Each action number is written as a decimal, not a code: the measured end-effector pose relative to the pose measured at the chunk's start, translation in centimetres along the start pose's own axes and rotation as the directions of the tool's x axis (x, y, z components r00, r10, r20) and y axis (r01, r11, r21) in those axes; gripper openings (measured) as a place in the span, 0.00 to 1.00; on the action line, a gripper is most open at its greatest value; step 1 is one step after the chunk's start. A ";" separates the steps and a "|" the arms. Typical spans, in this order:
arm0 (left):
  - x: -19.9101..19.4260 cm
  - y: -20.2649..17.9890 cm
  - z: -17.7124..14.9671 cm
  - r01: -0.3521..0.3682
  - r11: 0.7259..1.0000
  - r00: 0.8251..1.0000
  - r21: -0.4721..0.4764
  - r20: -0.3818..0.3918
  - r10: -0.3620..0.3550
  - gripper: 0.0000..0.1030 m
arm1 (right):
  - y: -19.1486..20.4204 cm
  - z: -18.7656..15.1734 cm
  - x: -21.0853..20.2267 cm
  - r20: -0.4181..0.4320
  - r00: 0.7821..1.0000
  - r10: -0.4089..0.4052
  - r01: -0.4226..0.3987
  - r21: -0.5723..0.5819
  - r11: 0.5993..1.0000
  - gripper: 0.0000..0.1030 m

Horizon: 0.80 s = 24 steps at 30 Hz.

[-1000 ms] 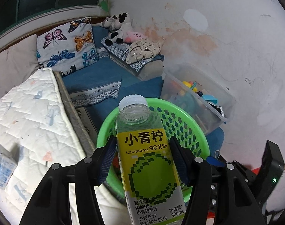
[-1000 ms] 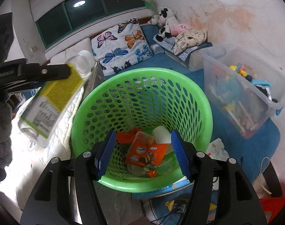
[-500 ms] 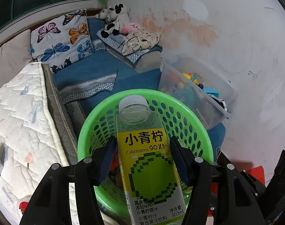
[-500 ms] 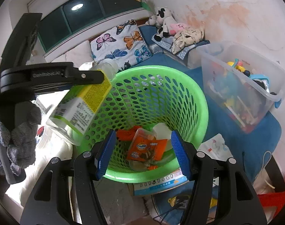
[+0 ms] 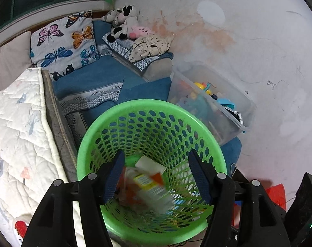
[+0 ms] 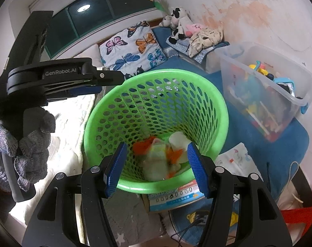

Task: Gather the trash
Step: 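Move the left tool toward the milk carton while the right tool approaches the white yogurt tub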

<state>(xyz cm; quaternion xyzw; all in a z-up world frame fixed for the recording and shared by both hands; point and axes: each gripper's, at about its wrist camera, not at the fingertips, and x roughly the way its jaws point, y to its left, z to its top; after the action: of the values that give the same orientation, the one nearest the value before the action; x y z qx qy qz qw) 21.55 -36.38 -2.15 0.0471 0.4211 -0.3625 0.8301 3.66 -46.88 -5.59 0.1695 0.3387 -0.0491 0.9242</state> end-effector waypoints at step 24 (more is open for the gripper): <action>-9.5 9.3 -6.3 -0.122 0.986 0.987 -0.118 0.086 0.133 0.68 | 7.5 -0.6 0.1 -0.028 0.996 0.084 -0.087 -0.122 0.989 0.78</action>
<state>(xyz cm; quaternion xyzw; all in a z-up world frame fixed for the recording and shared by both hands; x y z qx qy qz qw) 19.76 -21.82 -1.34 0.0105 0.3976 -0.2862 0.8717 4.92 -39.66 -3.94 0.1272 0.3443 0.0132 0.9301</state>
